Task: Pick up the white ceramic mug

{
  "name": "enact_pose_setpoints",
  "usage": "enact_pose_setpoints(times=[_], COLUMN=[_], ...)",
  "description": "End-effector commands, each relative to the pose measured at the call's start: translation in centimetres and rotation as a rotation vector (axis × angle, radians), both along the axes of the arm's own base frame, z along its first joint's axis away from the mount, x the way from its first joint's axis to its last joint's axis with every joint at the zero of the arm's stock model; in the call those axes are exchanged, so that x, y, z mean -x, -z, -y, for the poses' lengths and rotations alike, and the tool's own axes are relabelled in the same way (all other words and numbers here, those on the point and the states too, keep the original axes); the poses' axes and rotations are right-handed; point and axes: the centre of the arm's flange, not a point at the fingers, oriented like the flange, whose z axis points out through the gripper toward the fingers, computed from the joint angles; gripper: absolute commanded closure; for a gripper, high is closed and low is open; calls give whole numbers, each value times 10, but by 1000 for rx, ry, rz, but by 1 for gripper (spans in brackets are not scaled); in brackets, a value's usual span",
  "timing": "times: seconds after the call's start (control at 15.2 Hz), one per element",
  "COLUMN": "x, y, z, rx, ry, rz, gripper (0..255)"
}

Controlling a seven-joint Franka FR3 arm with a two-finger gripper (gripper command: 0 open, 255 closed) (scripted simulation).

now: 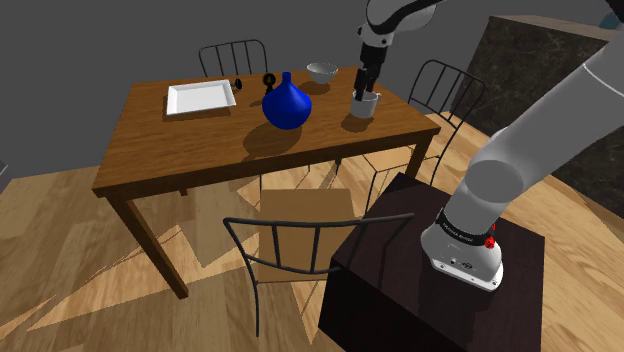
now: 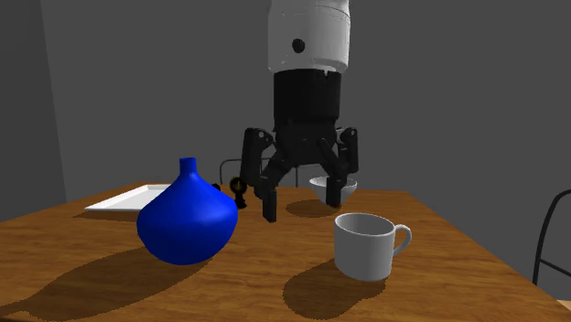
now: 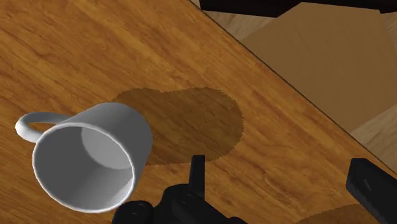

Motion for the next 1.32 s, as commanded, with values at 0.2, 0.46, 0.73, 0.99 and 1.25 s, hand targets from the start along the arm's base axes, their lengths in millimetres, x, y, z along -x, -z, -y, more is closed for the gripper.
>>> enact_pose_setpoints(times=[0.2, 0.46, 0.73, 0.99, 1.25], x=[-26, -48, -56, -56, -56], y=[28, 48, 64, 86, 93], z=[49, 89, 101, 101, 101], rx=[26, 46, 52, 52, 52], ry=[-3, -5, -5, -5, -5], rz=[14, 25, 29, 29, 28], gripper=[0, 0, 0, 0, 255])
